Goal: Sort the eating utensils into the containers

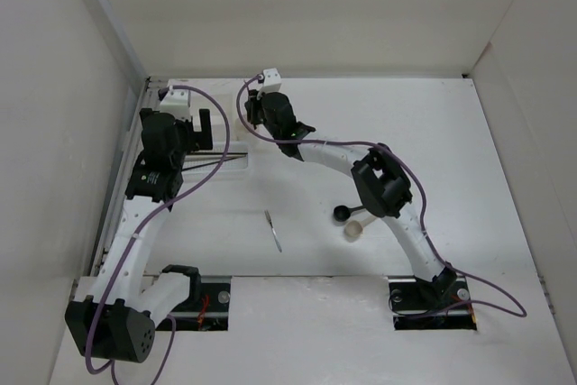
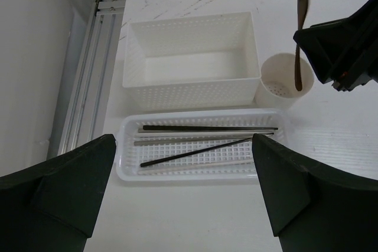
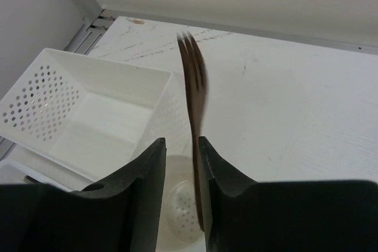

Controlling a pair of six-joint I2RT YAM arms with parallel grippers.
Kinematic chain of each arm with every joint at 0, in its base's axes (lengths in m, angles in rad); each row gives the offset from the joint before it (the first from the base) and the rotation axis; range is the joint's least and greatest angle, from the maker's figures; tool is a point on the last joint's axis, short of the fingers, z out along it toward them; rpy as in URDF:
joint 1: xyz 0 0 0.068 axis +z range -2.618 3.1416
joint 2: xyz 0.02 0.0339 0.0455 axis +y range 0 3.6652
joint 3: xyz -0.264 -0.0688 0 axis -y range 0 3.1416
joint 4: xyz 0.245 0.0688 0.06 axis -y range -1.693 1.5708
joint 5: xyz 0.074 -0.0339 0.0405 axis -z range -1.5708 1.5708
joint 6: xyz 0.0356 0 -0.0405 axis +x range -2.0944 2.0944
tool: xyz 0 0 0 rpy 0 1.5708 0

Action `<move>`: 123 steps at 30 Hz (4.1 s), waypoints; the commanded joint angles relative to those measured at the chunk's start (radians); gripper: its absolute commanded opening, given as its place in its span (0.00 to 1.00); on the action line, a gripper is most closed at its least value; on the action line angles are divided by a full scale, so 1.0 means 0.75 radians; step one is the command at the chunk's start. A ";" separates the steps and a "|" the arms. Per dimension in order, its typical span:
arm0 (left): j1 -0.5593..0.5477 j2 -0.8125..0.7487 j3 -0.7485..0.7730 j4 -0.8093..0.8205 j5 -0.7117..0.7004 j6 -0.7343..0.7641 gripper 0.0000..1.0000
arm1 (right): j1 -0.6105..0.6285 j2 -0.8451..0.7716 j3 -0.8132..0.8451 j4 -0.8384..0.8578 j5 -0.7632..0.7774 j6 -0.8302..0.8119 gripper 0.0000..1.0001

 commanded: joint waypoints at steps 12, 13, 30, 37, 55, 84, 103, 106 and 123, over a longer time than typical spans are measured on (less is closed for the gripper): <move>0.004 -0.037 -0.023 0.063 0.009 0.031 1.00 | 0.035 -0.063 -0.034 0.018 0.010 -0.056 0.35; 0.004 -0.037 -0.023 0.063 0.009 0.031 1.00 | 0.035 -0.083 -0.035 0.034 -0.008 -0.056 0.35; 0.016 -0.162 -0.115 0.038 -0.028 -0.110 1.00 | 0.350 -0.881 -0.806 -0.757 -0.131 -0.023 0.91; 0.031 -0.235 -0.115 0.026 -0.011 -0.122 1.00 | 0.391 -0.804 -0.861 -0.894 -0.162 0.206 0.37; 0.031 -0.311 -0.128 0.014 -0.038 -0.098 1.00 | 0.481 -0.618 -0.834 -0.994 -0.162 0.259 0.51; 0.090 -0.225 -0.128 0.106 -0.140 -0.002 1.00 | 0.107 -0.653 -0.409 -0.492 -0.303 0.008 0.00; 0.307 -0.096 -0.164 0.185 -0.151 -0.002 1.00 | -0.055 -0.096 -0.153 0.580 -0.330 0.094 0.00; 0.319 -0.096 -0.164 0.198 -0.151 -0.002 1.00 | -0.055 -0.079 -0.153 0.580 -0.258 0.081 0.00; 0.344 -0.047 -0.152 0.247 -0.163 0.037 1.00 | -0.031 0.013 -0.073 0.403 -0.125 -0.217 0.00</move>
